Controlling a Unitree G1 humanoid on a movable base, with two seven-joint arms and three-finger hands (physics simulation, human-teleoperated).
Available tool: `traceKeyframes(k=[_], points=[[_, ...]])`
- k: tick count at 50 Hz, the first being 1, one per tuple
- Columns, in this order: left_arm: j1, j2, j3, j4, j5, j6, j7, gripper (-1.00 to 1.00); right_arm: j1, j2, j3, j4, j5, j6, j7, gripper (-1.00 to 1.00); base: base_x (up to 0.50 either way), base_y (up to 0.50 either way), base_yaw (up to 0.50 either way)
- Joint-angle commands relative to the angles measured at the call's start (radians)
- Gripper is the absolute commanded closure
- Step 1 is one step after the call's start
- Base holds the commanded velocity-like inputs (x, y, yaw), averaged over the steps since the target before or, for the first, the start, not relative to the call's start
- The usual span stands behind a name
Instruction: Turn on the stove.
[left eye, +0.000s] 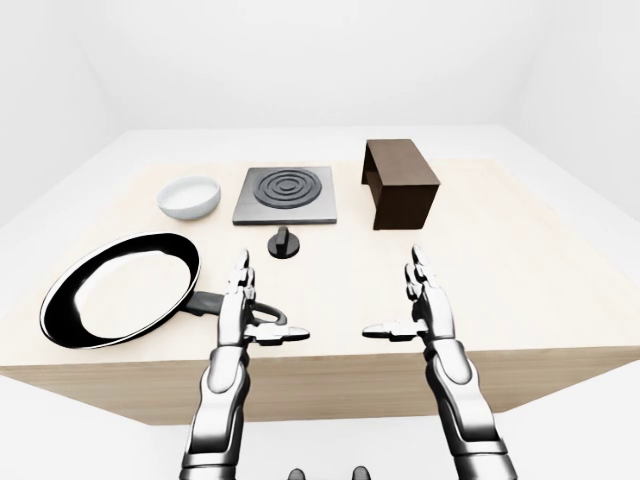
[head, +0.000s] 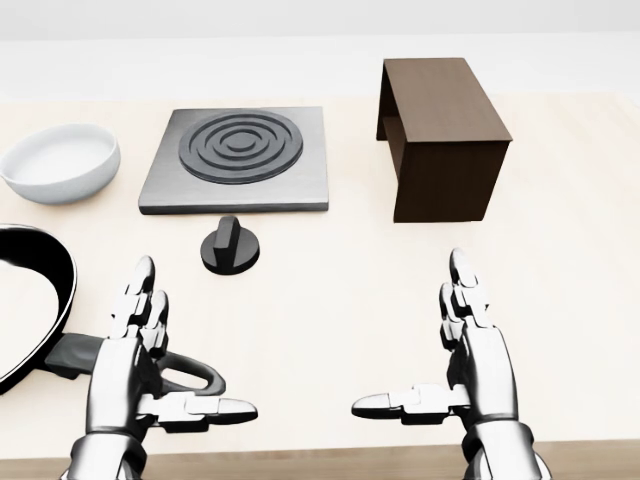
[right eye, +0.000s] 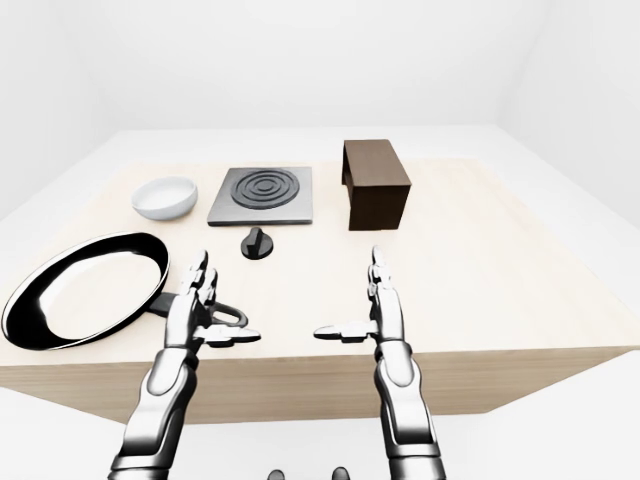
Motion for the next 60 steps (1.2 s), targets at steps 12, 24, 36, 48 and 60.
traceKeyframes(k=[12, 24, 36, 48, 60], points=[[-0.002, 0.011, 0.016, 0.001, 0.004, 0.007, -0.024, -1.00, 0.001, -0.013, -0.031, -0.057, 0.007, 0.021, 0.005, -1.00, 0.00, 0.00, 0.00], [-0.010, 0.013, 0.022, 0.007, 0.009, 0.006, -0.018, -1.00, 0.018, -0.045, -0.163, -0.252, 0.052, 0.087, -0.054, -1.00, 0.00, 0.00, 0.00], [-0.012, 0.012, 0.022, 0.026, 0.012, -0.012, -0.010, -1.00, 0.014, -0.079, -0.278, -0.302, 0.111, 0.087, -0.084, -1.00, 0.00, 0.00, 0.00], [-0.016, 0.012, 0.021, 0.044, 0.015, -0.027, -0.006, -1.00, 0.018, -0.074, -0.268, -0.303, 0.114, 0.087, -0.084, -1.00, 0.00, 0.00, 0.00], [-0.024, 0.015, 0.025, 0.065, 0.014, -0.039, -0.005, -1.00, 0.022, -0.074, -0.271, -0.299, 0.134, 0.087, -0.066, -1.00, 0.12, 0.00, 0.00]])
